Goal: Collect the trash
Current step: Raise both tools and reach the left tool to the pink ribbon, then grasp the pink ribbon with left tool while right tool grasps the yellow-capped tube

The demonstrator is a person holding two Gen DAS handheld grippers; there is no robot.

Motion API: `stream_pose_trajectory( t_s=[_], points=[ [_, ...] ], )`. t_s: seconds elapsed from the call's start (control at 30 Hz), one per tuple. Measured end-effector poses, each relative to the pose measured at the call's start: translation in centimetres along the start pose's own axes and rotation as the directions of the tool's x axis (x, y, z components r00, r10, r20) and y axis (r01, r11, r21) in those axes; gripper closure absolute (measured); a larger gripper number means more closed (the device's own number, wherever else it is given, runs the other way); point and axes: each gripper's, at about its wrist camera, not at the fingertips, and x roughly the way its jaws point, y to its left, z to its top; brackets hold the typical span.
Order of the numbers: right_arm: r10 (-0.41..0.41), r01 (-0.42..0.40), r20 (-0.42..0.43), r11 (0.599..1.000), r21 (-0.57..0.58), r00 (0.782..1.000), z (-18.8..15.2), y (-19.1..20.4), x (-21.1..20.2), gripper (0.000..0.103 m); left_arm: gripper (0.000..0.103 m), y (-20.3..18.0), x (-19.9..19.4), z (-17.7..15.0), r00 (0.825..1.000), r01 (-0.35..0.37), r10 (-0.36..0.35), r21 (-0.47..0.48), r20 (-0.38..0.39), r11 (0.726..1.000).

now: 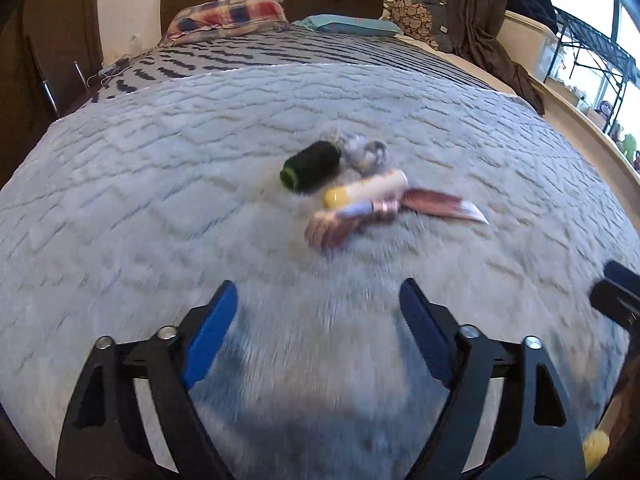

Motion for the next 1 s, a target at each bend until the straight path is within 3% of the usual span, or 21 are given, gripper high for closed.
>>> stream_pose_trajectory(
  t_s=[0.23, 0.3, 0.43, 0.6, 0.83, 1.0],
  points=[
    [-0.008, 0.008, -0.008, 1.0, 0.017, 1.0, 0.4, -1.0, 1.1, 0.003, 0.056, -0.8, 3.4, 2.1, 0.999, 0.028, -0.028, 0.003, -0.026, 1.0],
    [-0.005, 0.005, -0.007, 1.0, 0.022, 1.0, 0.5, -1.1, 1.3, 0.003, 0.079, -0.6, 3.6, 2.4, 0.998, 0.054, -0.054, -0.003, -0.025, 0.999],
    [0.01, -0.01, -0.002, 1.0, 0.025, 1.0, 0.9, -0.6, 1.6, 0.003, 0.1, -0.1, 3.4, 2.5, 0.997, 0.073, -0.073, -0.005, -0.025, 0.997],
    [0.015, -0.015, 0.009, 1.0, -0.009, 1.0, 1.8, 1.3, 2.4, 0.003, 0.103, 0.6, 1.9, 1.8, 0.998, 0.067, -0.067, 0.024, -0.011, 0.997],
    [0.012, -0.011, 0.006, 0.997, -0.08, 1.0, 3.1, 5.4, 5.1, 0.003, 0.103, 4.4, -1.5, 0.3, 0.999, -0.042, 0.042, 0.035, 0.016, 0.999],
    [0.061, -0.064, -0.027, 0.992, -0.108, 0.998, 3.3, 8.4, 7.3, 0.005, 0.103, 6.9, -2.5, -1.0, 0.997, -0.081, 0.081, 0.038, 0.005, 0.996]
  ],
)
